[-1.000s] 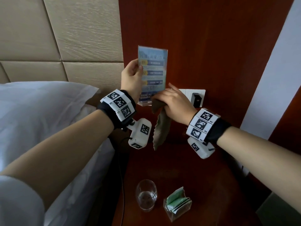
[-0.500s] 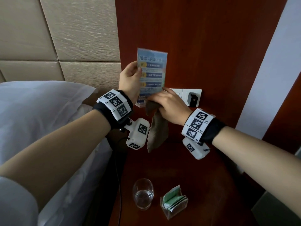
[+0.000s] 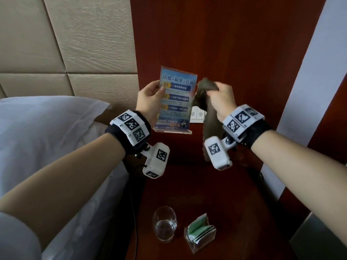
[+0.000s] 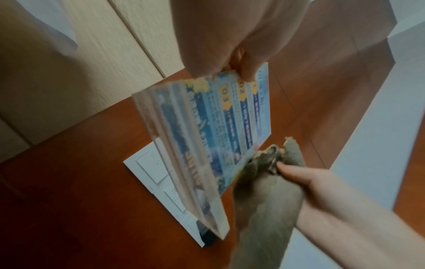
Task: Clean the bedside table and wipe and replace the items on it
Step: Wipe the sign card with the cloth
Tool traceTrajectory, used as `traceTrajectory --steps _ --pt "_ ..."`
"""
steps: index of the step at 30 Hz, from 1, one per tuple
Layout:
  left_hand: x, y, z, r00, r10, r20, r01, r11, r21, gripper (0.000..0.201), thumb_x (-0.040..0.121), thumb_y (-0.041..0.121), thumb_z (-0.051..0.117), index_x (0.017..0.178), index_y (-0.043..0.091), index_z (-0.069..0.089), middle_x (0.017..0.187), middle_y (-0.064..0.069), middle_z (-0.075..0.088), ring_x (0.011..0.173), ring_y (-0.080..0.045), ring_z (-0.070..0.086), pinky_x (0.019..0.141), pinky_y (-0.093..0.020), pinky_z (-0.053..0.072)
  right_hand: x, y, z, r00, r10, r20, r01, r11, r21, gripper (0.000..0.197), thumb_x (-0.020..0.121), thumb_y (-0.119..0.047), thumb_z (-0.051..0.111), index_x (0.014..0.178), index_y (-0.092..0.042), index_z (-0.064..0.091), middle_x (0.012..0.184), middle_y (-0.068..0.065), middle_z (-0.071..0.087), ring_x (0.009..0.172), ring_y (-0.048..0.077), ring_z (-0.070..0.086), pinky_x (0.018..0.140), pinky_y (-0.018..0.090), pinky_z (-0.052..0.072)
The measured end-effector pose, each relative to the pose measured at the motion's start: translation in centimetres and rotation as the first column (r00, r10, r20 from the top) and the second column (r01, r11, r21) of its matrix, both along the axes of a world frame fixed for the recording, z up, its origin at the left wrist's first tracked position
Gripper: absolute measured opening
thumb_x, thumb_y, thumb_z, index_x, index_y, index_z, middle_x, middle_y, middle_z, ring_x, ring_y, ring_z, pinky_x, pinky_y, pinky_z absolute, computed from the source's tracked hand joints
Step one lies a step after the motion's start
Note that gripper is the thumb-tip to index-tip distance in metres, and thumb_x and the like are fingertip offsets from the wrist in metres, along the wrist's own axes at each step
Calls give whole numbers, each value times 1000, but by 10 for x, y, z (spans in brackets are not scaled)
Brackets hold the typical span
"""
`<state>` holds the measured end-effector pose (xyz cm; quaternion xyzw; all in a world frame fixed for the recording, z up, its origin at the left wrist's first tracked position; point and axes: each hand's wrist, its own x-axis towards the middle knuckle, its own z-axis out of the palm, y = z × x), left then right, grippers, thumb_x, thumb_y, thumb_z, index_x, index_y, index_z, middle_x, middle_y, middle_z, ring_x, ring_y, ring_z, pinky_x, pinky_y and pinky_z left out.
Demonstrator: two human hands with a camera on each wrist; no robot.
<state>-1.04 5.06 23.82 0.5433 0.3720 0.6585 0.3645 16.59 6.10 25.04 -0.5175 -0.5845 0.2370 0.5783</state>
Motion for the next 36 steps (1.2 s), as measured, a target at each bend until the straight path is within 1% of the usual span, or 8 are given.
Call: traceTrajectory --steps 4,11,17,19,21,27,31,36 --pt "7 0 -5 1000 -14 1 14 1000 1 22 97 6 45 115 3 57 96 -3 66 86 -17 66 79 -31 57 -6 0 11 983 46 -176 -51 998 -23 23 89 3 47 102 -4 65 95 8 64 96 24 61 92 36 47" --pt "-3 11 7 991 54 119 -51 998 -26 18 97 8 45 108 9 59 98 -6 66 94 -24 64 89 -44 54 -14 -12 -24 972 178 -156 -201 968 -149 28 93 0 46 113 -8 62 110 8 63 111 24 58 100 40 45" --pt "-8 9 8 992 -62 113 68 996 -55 19 98 8 43 100 13 61 99 -9 66 91 -24 65 89 -47 53 2 1 -33 983 -19 -183 -30 965 -260 22 85 -2 54 72 -18 62 91 12 65 100 34 64 89 41 48" --pt "-5 4 3 985 -151 80 157 984 -79 19 98 8 42 101 11 60 98 -9 66 88 -23 66 88 -46 54 8 8 -23 968 -94 -233 22 956 -294 9 84 -5 57 85 -7 66 94 15 65 98 32 64 81 36 47" --pt "0 1 -1 983 -181 21 182 979 -94 18 98 8 43 101 12 60 98 -8 67 89 -22 66 88 -44 54 11 10 -11 943 -98 -318 -4 952 -306 22 85 -7 59 105 0 64 103 16 66 99 30 63 80 33 46" --pt "8 6 -3 997 -80 -3 79 994 -78 16 97 9 46 97 13 61 102 -11 66 97 -29 63 94 -52 50 5 -4 6 853 116 -509 -251 946 -205 22 90 -18 60 105 -2 64 103 14 70 96 29 67 88 40 53" --pt "9 10 0 999 -28 45 31 998 -63 15 97 7 45 97 11 60 102 -15 64 95 -31 61 92 -51 51 0 -12 -6 851 224 -474 -345 920 -186 18 92 -16 57 104 -3 60 95 9 69 88 23 66 79 34 51" --pt "2 18 0 994 41 102 -32 995 -96 20 98 10 44 86 13 60 86 -5 64 77 -21 63 77 -40 55 -7 -18 -23 869 323 -374 -419 883 -212 13 93 -7 53 103 -5 62 101 11 66 96 25 63 94 39 47"
